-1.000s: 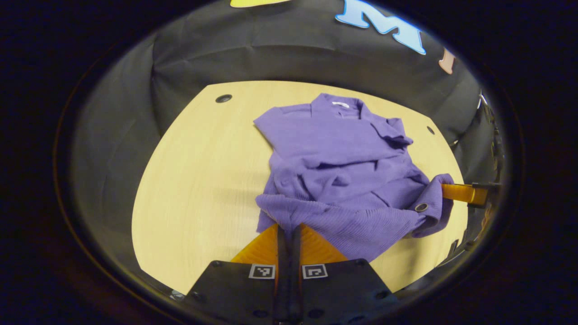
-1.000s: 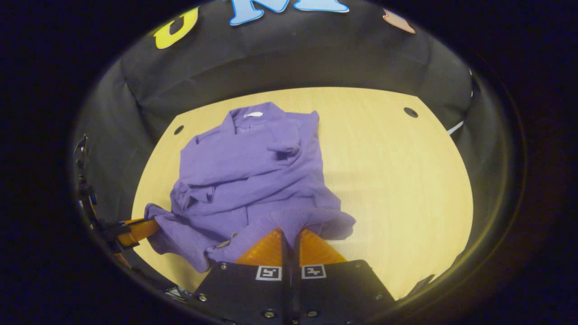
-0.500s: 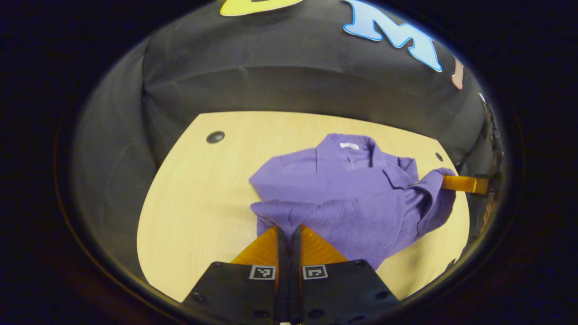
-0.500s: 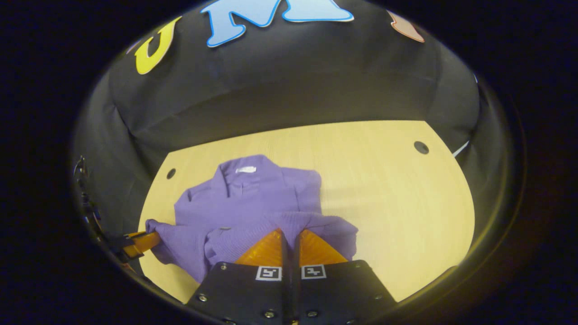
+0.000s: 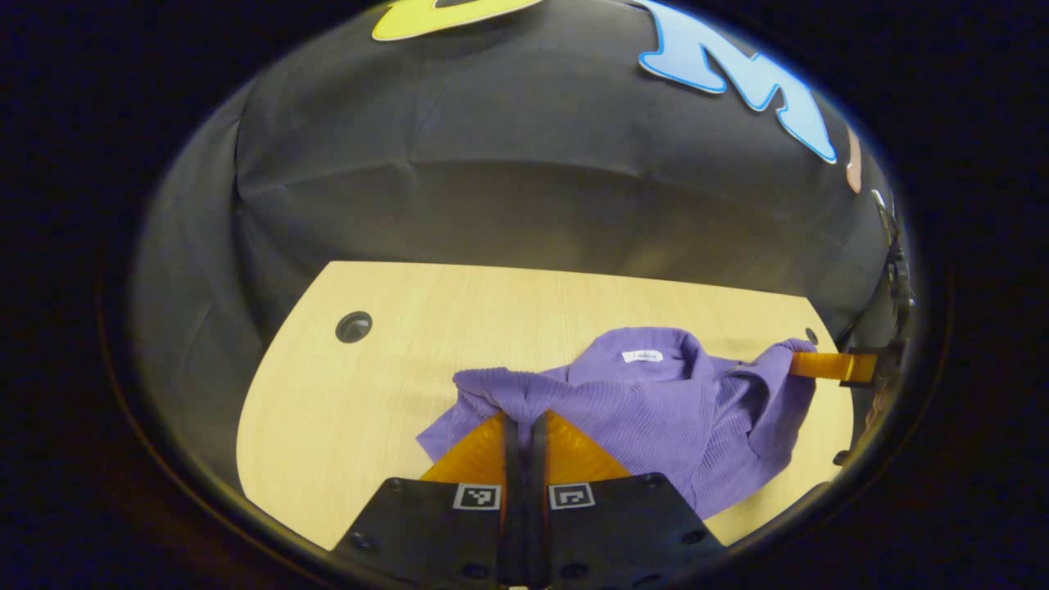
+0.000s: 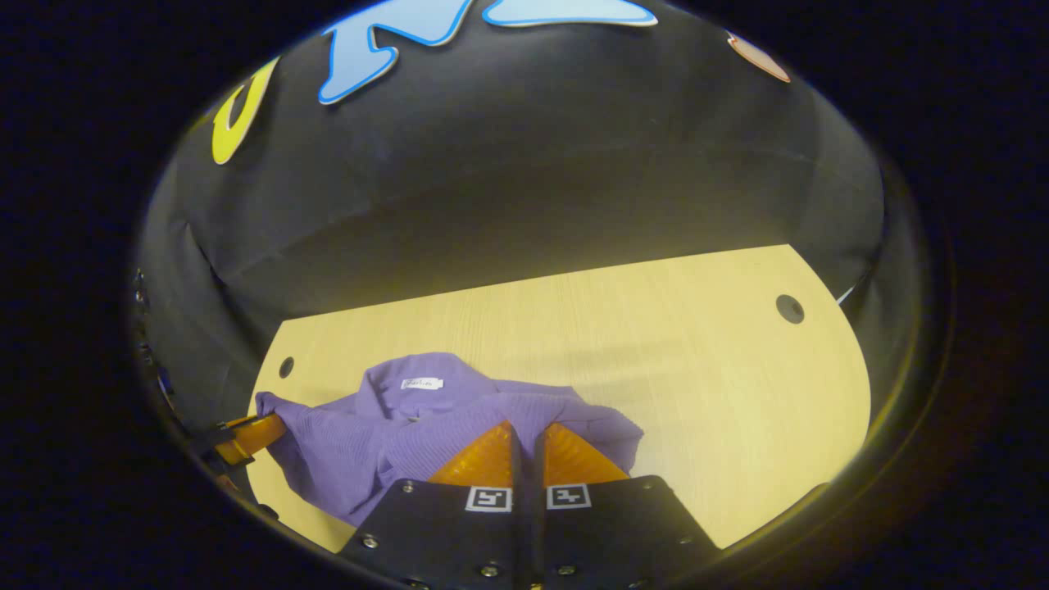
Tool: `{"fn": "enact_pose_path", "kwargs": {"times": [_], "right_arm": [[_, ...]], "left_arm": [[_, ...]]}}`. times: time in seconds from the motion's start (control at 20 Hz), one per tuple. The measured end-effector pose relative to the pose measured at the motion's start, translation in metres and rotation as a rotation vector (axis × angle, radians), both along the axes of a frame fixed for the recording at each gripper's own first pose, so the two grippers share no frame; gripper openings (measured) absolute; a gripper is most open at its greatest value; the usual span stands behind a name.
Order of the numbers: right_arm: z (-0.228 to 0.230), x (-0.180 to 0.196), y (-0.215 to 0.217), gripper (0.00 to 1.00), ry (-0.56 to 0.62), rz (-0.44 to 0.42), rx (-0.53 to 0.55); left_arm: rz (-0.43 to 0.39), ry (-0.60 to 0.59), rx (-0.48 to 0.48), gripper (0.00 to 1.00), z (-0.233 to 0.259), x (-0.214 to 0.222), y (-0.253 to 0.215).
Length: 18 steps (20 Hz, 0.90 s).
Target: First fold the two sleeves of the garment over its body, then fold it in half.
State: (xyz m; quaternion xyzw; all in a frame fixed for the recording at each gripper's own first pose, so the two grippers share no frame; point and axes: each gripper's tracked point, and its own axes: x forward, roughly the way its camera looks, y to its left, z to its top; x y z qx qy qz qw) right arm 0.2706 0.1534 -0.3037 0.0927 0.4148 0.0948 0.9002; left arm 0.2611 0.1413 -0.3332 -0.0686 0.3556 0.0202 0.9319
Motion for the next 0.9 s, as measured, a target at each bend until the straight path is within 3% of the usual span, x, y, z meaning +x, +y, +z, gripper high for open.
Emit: {"fn": "enact_pose_path", "kwargs": {"times": [0.3,0.75,0.8,0.9], "right_arm": [[-0.037,0.03,0.002,0.01,0.013,-0.018,0.009],[-0.063,0.037,0.008,0.04,0.027,0.0,0.0],[-0.06,0.035,0.006,0.11,0.02,0.005,-0.005],[-0.059,0.036,0.003,0.15,0.011,0.012,-0.014]], "left_arm": [[0.023,-0.003,-0.003,0.07,-0.04,0.038,0.004],[0.049,0.025,0.012,0.07,-0.073,0.048,0.005],[0.04,0.027,0.016,0.13,-0.072,0.048,0.004],[0.042,0.024,0.015,0.19,-0.072,0.048,0.003]]}}
